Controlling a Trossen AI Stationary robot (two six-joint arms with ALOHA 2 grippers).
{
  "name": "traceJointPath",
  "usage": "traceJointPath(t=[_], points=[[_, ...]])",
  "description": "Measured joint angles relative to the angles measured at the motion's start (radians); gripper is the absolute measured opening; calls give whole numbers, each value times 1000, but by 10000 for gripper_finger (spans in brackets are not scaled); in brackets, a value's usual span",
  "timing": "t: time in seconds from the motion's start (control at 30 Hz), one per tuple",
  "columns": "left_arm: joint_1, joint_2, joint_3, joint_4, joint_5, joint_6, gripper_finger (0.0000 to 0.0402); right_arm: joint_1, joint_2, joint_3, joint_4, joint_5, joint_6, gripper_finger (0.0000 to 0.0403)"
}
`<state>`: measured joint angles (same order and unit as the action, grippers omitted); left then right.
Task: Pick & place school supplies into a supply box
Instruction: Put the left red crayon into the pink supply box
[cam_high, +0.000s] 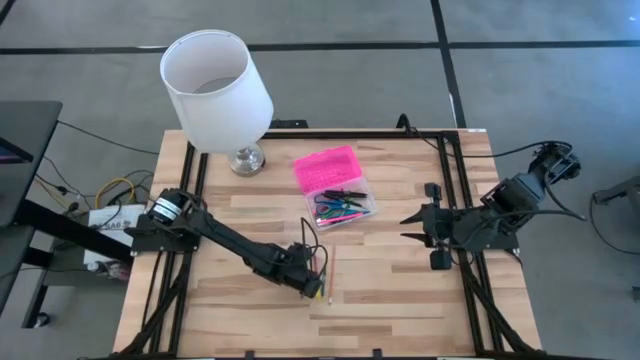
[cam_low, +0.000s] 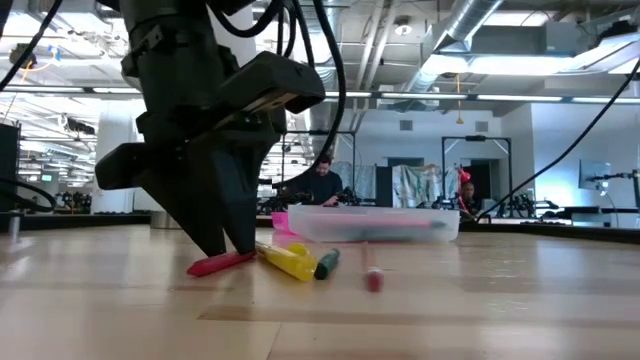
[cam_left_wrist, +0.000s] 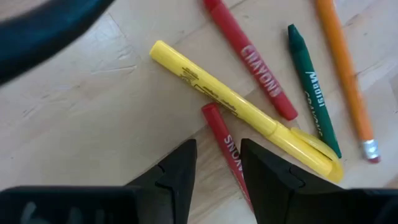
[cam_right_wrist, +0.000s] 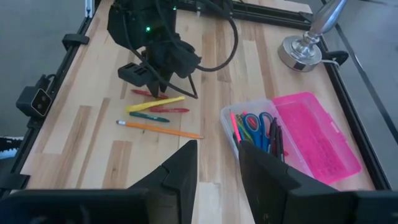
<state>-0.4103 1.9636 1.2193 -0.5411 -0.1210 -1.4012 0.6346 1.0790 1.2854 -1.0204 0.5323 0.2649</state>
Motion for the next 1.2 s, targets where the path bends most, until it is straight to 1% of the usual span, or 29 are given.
traceJointPath(t=[0.27,0.53,0.83,1.07,1.2], points=[[1,0,-1,-14,49,-16,110,0,0,0,-16,0,-1,111],[-1,0,-1,-36,122,-22,96,0,0,0,-21,0,-1,111],[-4,5,48,-202,191,59,93,0,0,0,-20,0,-2,111],[-5,4,49,-281,248,101,93,0,0,0,-19,0,5,111],[-6,4,49,-315,260,133,93,0,0,0,-19,0,6,111]])
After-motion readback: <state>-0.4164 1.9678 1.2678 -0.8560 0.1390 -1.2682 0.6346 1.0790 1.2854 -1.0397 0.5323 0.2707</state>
